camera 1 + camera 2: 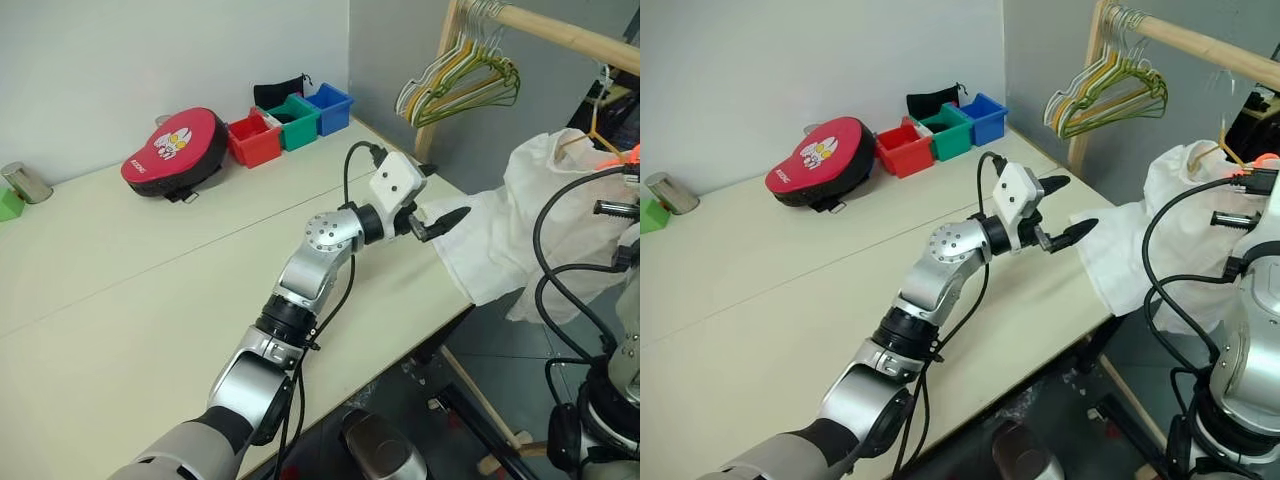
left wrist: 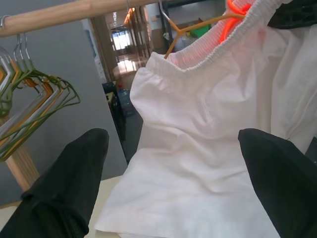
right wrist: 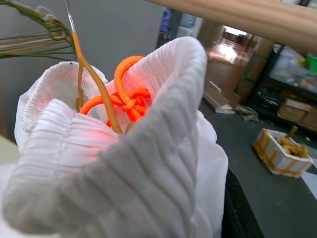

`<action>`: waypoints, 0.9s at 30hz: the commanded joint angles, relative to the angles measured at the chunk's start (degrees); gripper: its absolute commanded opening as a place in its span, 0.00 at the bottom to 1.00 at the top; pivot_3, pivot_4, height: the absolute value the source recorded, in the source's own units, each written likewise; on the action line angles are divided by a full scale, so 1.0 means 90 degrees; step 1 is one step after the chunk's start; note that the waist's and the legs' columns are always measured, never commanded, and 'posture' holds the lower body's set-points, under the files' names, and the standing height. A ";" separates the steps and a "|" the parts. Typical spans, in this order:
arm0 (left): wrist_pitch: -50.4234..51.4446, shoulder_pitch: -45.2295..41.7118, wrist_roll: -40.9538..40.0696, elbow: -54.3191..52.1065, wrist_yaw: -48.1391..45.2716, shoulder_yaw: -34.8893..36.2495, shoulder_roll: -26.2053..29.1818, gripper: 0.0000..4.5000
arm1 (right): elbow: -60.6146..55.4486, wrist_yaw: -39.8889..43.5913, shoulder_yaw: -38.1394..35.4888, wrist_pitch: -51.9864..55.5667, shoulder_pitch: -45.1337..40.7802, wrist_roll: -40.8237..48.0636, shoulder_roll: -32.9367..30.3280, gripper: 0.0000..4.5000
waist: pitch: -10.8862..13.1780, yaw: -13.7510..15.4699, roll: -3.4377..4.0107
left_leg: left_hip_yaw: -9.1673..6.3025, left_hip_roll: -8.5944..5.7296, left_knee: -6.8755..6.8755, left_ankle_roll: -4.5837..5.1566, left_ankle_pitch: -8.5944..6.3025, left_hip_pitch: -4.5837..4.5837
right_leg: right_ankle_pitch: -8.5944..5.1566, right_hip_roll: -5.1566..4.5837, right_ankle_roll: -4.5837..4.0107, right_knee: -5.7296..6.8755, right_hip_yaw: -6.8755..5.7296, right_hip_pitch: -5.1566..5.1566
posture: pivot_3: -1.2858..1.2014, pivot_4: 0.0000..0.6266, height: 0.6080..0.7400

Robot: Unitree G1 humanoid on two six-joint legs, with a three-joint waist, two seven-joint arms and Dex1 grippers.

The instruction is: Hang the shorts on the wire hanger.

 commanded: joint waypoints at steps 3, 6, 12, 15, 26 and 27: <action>-0.0414 -0.0514 -0.0174 0.0156 0.0033 0.0034 -0.0552 1.00 | -0.0490 -0.0559 -0.0289 -0.0063 -0.0199 -0.0777 -0.0339 0.00 | -0.0004 -0.0076 0.0006 | -0.0002 -0.0003 0.0001 0.0000 0.0000 -0.0003 | 0.0000 -0.0005 0.0003 0.0000 -0.0002 0.0000 | 0.27 0.14 1.00; -0.0660 -0.0811 -0.0201 0.0480 0.0084 0.0099 -0.0834 1.00 | -0.0480 -0.0584 -0.0297 -0.0086 -0.0206 -0.0931 -0.0442 0.00 | -0.0007 -0.0144 0.0010 | -0.0002 -0.0012 0.0004 0.0001 0.0000 -0.0013 | -0.0002 -0.0013 0.0010 -0.0005 -0.0005 -0.0002 | 0.26 0.13 1.00; -0.1113 -0.1378 -0.0279 0.1122 0.0125 0.0190 -0.1191 1.00 | -0.0483 -0.0700 -0.0415 -0.0046 -0.0204 -0.1295 -0.0510 0.00 | -0.0029 -0.0476 0.0025 | 0.0000 -0.0018 0.0008 0.0004 -0.0002 -0.0004 | -0.0002 -0.0018 0.0018 -0.0002 -0.0003 0.0005 | 0.25 0.12 1.00; -0.1268 -0.1588 -0.0326 0.1360 0.0192 0.0214 -0.1320 1.00 | -0.0375 -0.0686 -0.0622 0.0042 -0.0250 -0.1381 -0.0403 0.00 | -0.0030 -0.0674 0.0027 | 0.0000 -0.0060 0.0013 0.0005 -0.0001 0.0005 | 0.0000 -0.0023 0.0022 0.0002 -0.0002 0.0011 | 0.25 0.10 1.00; -0.1335 -0.1496 -0.0313 0.1371 0.0209 0.0153 -0.1213 1.00 | -0.0484 -0.0613 -0.0795 0.0985 -0.0564 -0.1339 0.0879 0.00 | -0.0037 -0.1025 0.0031 | -0.0003 -0.0091 0.0024 0.0033 0.0015 0.0014 | 0.0018 -0.0083 0.0068 0.0002 0.0008 0.0031 | 0.26 0.10 1.00; -0.1336 -0.1489 -0.0307 0.1372 0.0214 0.0158 -0.1194 1.00 | -0.0460 -0.0618 -0.0804 0.0992 -0.0570 -0.1350 0.0883 0.00 | -0.0037 -0.1021 0.0032 | -0.0004 -0.0094 0.0024 0.0038 0.0019 0.0015 | 0.0020 -0.0087 0.0071 0.0002 0.0007 0.0033 | 0.26 0.10 1.00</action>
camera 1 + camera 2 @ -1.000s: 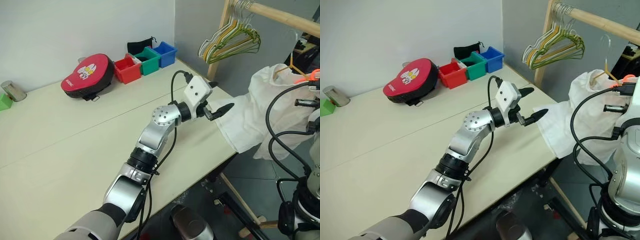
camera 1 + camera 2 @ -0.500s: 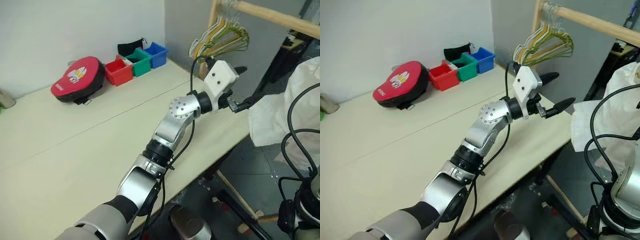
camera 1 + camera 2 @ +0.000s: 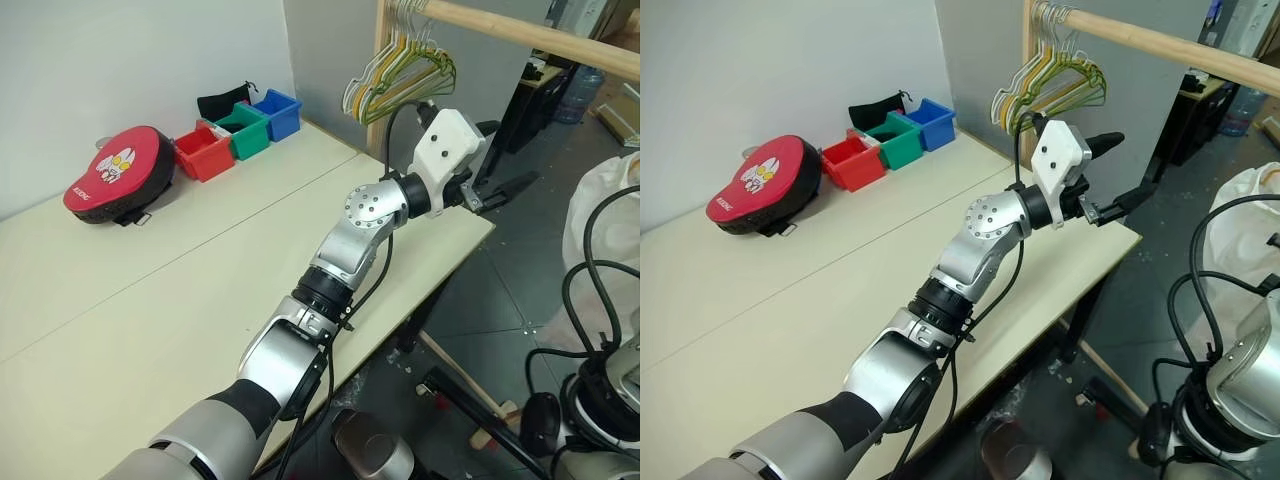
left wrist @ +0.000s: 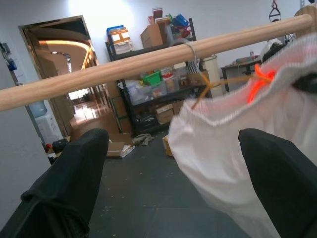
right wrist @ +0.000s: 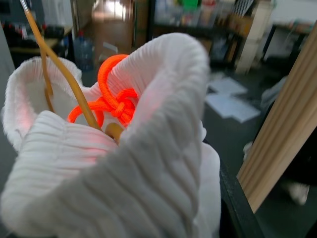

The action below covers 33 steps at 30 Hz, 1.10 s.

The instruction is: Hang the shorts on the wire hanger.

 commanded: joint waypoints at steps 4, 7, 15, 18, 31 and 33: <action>-0.0119 -0.0111 -0.0084 -0.0188 0.0090 0.0043 -0.0395 1.00 | -0.0195 0.0025 -0.0063 -0.0036 -0.0132 -0.0098 -0.0120 0.00 | -0.0001 0.0002 0.0001 | 0.0001 -0.0007 0.0000 0.0006 0.0004 0.0001 | 0.0002 -0.0010 0.0004 -0.0006 -0.0002 0.0009 | 0.26 0.10 1.00; -0.0122 -0.0105 -0.0080 -0.0191 0.0096 0.0044 -0.0386 1.00 | -0.0165 0.0072 -0.0081 -0.0035 -0.0064 -0.0076 -0.0179 0.07 | -0.0001 0.0002 0.0002 | 0.0000 -0.0007 0.0000 0.0006 0.0004 0.0001 | 0.0001 -0.0010 0.0006 -0.0006 -0.0003 0.0009 | 0.26 0.10 1.00; -0.0141 -0.0108 -0.0073 -0.0171 0.0078 0.0024 -0.0373 1.00 | -0.0305 0.0064 0.0221 0.0037 0.0217 -0.0120 -0.0331 0.43 | -0.0003 -0.0002 0.0002 | 0.0001 -0.0007 0.0001 0.0006 0.0004 0.0006 | 0.0001 -0.0010 0.0006 -0.0005 -0.0003 0.0014 | 0.25 0.10 1.00; -0.0150 -0.0104 -0.0077 -0.0158 0.0058 0.0022 -0.0366 1.00 | -0.0391 0.0059 0.0292 0.0048 0.0327 -0.0139 -0.0242 0.57 | -0.0005 -0.0003 0.0003 | 0.0000 -0.0007 0.0001 0.0007 0.0004 0.0009 | 0.0001 -0.0010 0.0007 -0.0005 -0.0005 0.0017 | 0.25 0.09 1.00; -0.0202 -0.0035 -0.0040 0.0000 -0.0156 0.0023 -0.0205 1.00 | -0.0870 -0.0124 0.0812 0.0049 0.0701 -0.0547 0.0403 0.98 | -0.0118 -0.0220 0.0006 | -0.0006 -0.0006 0.0000 0.0007 0.0004 0.0008 | -0.0004 -0.0016 0.0016 -0.0005 -0.0010 0.0021 | 0.23 0.07 1.00; -0.0208 0.0022 -0.0020 0.0026 -0.0216 0.0011 -0.0160 1.00 | -0.0870 -0.0156 0.0997 0.0049 0.0660 -0.0822 0.0528 0.98 | -0.0140 -0.0309 0.0008 | -0.0010 -0.0006 0.0000 0.0007 0.0003 0.0008 | -0.0006 -0.0016 0.0020 -0.0006 -0.0013 0.0023 | 0.22 0.07 1.00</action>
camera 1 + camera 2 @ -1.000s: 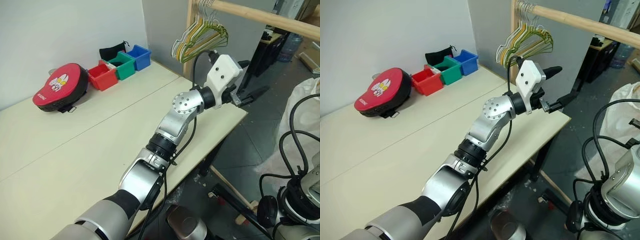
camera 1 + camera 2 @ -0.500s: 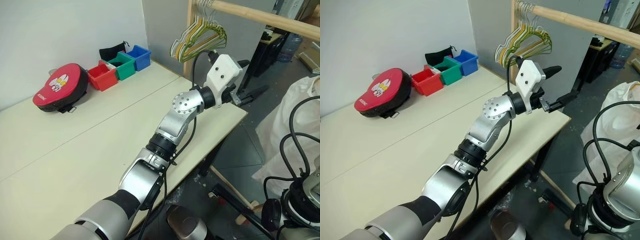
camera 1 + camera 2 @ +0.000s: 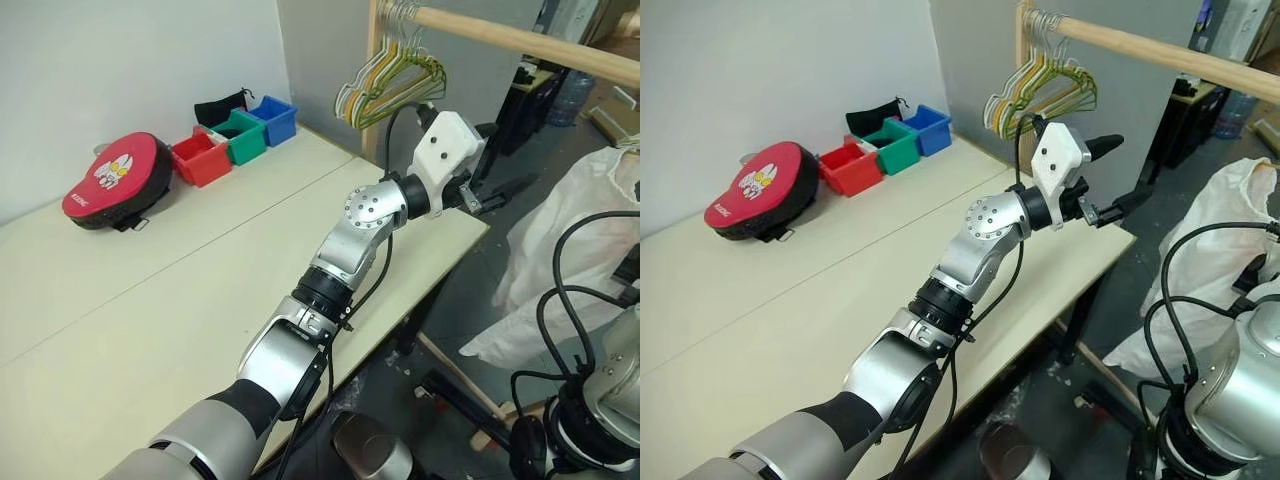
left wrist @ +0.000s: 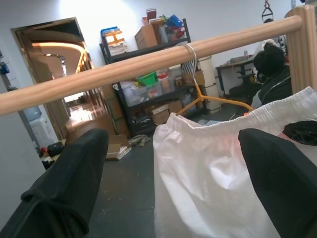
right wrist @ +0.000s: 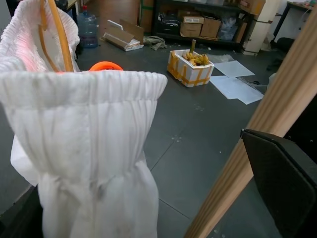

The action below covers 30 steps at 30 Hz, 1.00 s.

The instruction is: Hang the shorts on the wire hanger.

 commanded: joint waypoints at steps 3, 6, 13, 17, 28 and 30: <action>-0.0178 0.0106 0.0004 -0.0010 -0.0196 -0.0017 -0.0121 1.00 | -0.0278 -0.0087 0.0731 0.0045 -0.0219 -0.1118 0.0418 0.98 | -0.0030 -0.0200 -0.0001 | -0.0001 -0.0001 0.0000 0.0000 0.0000 0.0001 | -0.0001 -0.0002 0.0002 -0.0002 -0.0001 0.0002 | 0.21 0.08 1.00; -0.0163 0.0156 -0.0009 -0.0006 -0.0271 -0.0001 -0.0096 1.00 | -0.0278 0.0352 0.1436 0.0045 -0.0319 -0.2257 0.0796 0.98 | -0.0033 -0.0382 0.0001 | -0.0001 -0.0001 0.0000 0.0001 -0.0001 0.0001 | -0.0003 -0.0003 0.0005 -0.0003 -0.0001 0.0002 | 0.20 0.08 1.00; -0.0199 0.0278 0.0023 0.0117 -0.0450 -0.0008 -0.0027 1.00 | -0.0278 0.2565 0.2552 -0.0164 -0.0264 -0.5614 0.0991 0.98 | -0.0040 -0.0737 0.0000 | -0.0014 -0.0006 0.0000 0.0002 -0.0003 0.0001 | -0.0012 -0.0012 0.0020 -0.0004 -0.0014 0.0003 | 0.18 0.09 1.00; -0.0207 0.0318 0.0051 0.0158 -0.0492 0.0023 0.0015 1.00 | -0.0278 0.4211 0.2490 -0.1100 -0.0276 -0.7569 0.1910 0.98 | -0.0059 -0.1041 -0.0002 | -0.0022 -0.0008 0.0000 0.0002 -0.0004 0.0001 | -0.0016 -0.0015 0.0026 -0.0003 -0.0021 0.0004 | 0.18 0.09 1.00; -0.0142 0.0383 0.0121 0.0241 -0.0461 0.0119 0.0190 1.00 | -0.0278 0.6698 0.1100 -0.2854 -0.1071 -0.9919 0.4032 0.98 | -0.0315 -0.1876 0.0002 | -0.0054 -0.0061 0.0005 0.0024 -0.0024 0.0031 | -0.0049 -0.0079 0.0078 -0.0009 -0.0057 0.0070 | 0.17 0.05 1.00; -0.0147 0.0358 0.0151 0.0304 -0.0533 0.0132 0.0296 1.00 | -0.0278 0.6728 0.1155 -0.2901 -0.1085 -0.9967 0.4151 0.98 | -0.0359 -0.2087 -0.0002 | -0.0053 -0.0088 0.0005 0.0034 -0.0030 0.0053 | -0.0061 -0.0105 0.0097 -0.0010 -0.0055 0.0092 | 0.16 0.06 1.00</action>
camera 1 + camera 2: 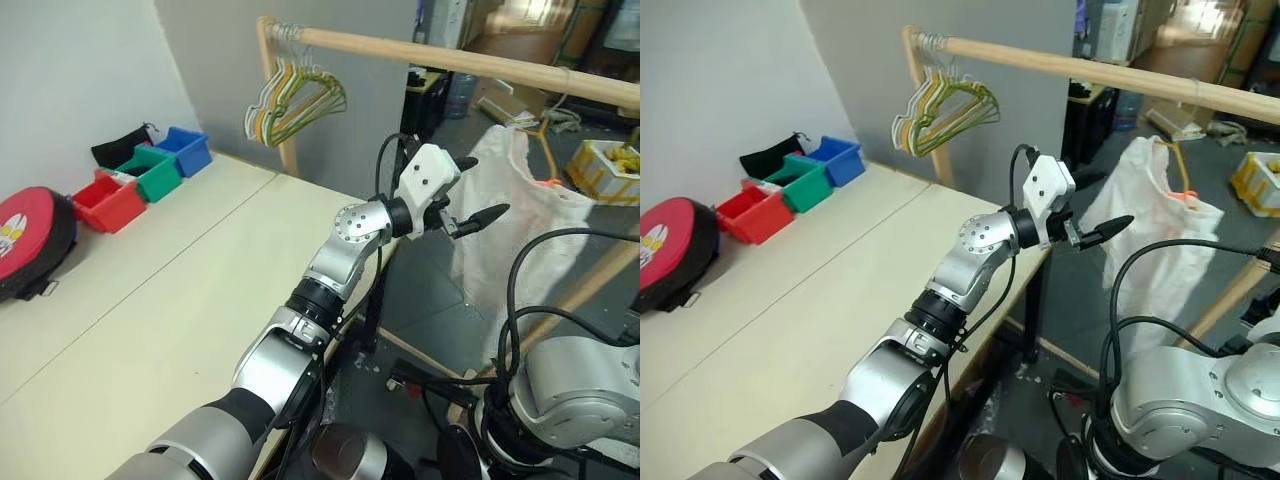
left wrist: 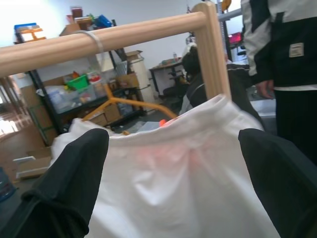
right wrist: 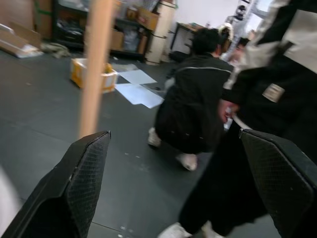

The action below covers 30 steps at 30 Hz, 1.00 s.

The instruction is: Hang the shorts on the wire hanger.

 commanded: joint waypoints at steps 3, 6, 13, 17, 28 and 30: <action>-0.0069 -0.0129 0.0013 0.0079 -0.0107 0.0164 0.0226 1.00 | -0.0182 0.0420 0.0161 -0.0500 -0.0771 -0.0195 0.1607 0.98 | -0.0063 -0.0386 -0.0030 | 0.0002 -0.0015 0.0004 0.0032 -0.0032 0.0093 | -0.0027 -0.0024 0.0014 -0.0030 -0.0008 0.0108 | 0.16 0.06 1.00; -0.0062 -0.0178 0.0013 0.0164 -0.0039 0.0224 0.0274 1.00 | -0.0182 0.0687 0.0211 -0.0644 -0.0775 -0.0129 0.1515 0.98 | -0.0067 -0.0579 -0.0033 | -0.0022 -0.0016 0.0004 0.0047 -0.0062 0.0188 | -0.0036 -0.0036 0.0000 -0.0112 -0.0048 0.0213 | 0.16 0.06 1.00; 0.0111 -0.0425 0.0317 0.0917 0.1161 0.0616 0.0595 1.00 | 0.1131 0.0865 -0.0600 -0.0232 -0.0994 0.2734 0.0282 0.98 | -0.0086 -0.0685 -0.0034 | -0.0082 -0.0044 0.0021 0.0074 -0.0091 0.0213 | -0.0032 -0.0089 0.0008 -0.0194 -0.0139 0.0337 | 0.18 0.05 1.00; 0.0087 -0.0481 0.0667 0.1509 0.2249 0.0877 0.1027 1.00 | 0.2409 0.0227 -0.1329 -0.0532 -0.1116 0.4880 -0.0210 0.98 | -0.0099 -0.0653 -0.0062 | -0.0109 -0.0060 0.0024 0.0088 -0.0101 0.0285 | -0.0027 -0.0112 0.0020 -0.0228 -0.0182 0.0407 | 0.21 0.03 1.00; 0.0399 0.0215 0.0955 0.1061 0.3533 0.1287 0.1898 1.00 | 0.4891 -0.2026 -0.1377 -0.1768 -0.1761 0.8111 -0.0420 0.98 | -0.0095 0.0501 -0.0065 | -0.0133 -0.0087 -0.0004 0.0091 -0.0098 0.0277 | -0.0035 -0.0138 0.0032 -0.0213 -0.0186 0.0425 | 0.29 0.02 1.00; 0.0622 0.0396 0.0919 0.0771 0.3622 0.1335 0.1939 1.00 | 0.5090 -0.2262 -0.1246 -0.1885 -0.1795 0.8461 -0.0479 0.98 | -0.0094 0.0854 -0.0065 | -0.0141 -0.0089 -0.0004 0.0090 -0.0098 0.0272 | -0.0032 -0.0142 0.0038 -0.0206 -0.0183 0.0414 | 0.29 0.02 1.00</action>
